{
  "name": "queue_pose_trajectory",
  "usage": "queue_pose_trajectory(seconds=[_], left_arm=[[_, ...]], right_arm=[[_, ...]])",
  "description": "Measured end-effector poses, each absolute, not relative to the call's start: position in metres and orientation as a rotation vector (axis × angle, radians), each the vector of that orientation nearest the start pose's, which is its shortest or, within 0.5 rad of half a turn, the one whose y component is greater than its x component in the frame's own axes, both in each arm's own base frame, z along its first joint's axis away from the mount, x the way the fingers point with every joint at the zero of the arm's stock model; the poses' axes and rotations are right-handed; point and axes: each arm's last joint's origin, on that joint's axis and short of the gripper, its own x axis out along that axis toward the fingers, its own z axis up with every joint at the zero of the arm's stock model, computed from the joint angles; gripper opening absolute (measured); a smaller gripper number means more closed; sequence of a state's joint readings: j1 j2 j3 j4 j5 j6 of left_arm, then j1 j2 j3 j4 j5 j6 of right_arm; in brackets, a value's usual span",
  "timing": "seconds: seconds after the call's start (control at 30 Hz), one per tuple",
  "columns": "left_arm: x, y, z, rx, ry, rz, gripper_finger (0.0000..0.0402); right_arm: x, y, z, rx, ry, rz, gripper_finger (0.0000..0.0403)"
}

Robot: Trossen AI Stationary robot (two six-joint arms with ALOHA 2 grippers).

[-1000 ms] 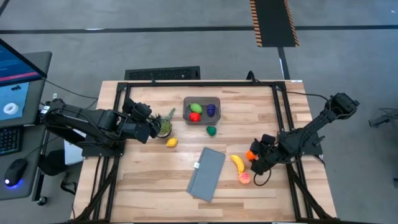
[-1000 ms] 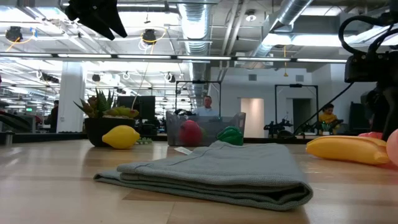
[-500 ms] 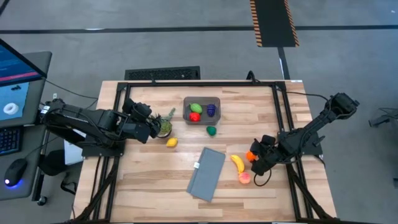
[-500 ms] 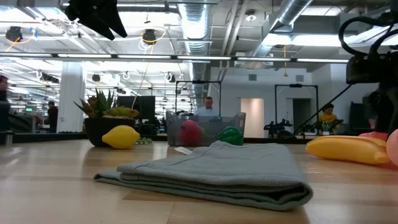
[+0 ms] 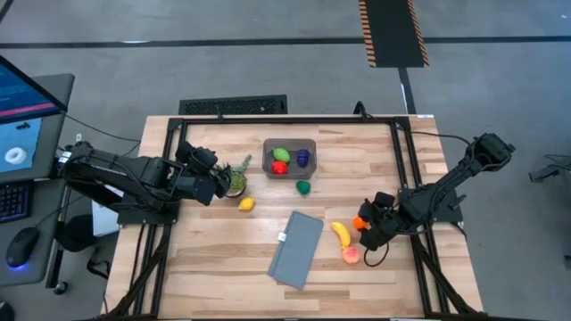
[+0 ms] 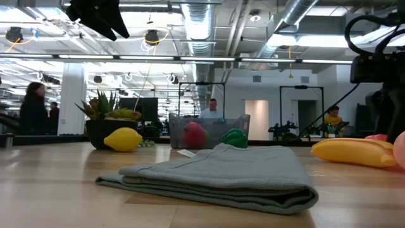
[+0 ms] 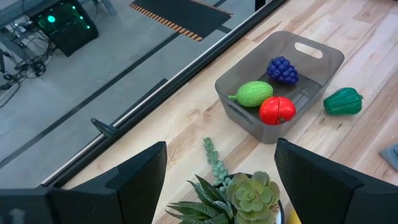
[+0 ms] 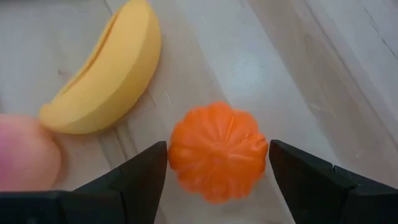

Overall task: Pick and placing Produce into tupperware
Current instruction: Put the pumpkin into the black bin

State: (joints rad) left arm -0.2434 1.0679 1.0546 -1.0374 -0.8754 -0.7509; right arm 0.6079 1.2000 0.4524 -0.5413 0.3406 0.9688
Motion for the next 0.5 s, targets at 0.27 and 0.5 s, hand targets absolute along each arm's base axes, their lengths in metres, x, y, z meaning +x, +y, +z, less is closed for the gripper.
queue_pose_trajectory(seconds=[0.27, 0.5], left_arm=[[0.1814, -0.0222, 0.3167, -0.115, 0.622, 0.852, 0.0288], [0.1814, -0.0222, 0.3167, -0.118, 0.62, 0.852, 0.0288]], right_arm=[[0.1473, 0.089, 0.1359, 0.276, 1.103, -0.332, 0.0324], [0.1488, 0.0865, 0.1359, 0.281, 1.105, -0.34, 0.0326]])
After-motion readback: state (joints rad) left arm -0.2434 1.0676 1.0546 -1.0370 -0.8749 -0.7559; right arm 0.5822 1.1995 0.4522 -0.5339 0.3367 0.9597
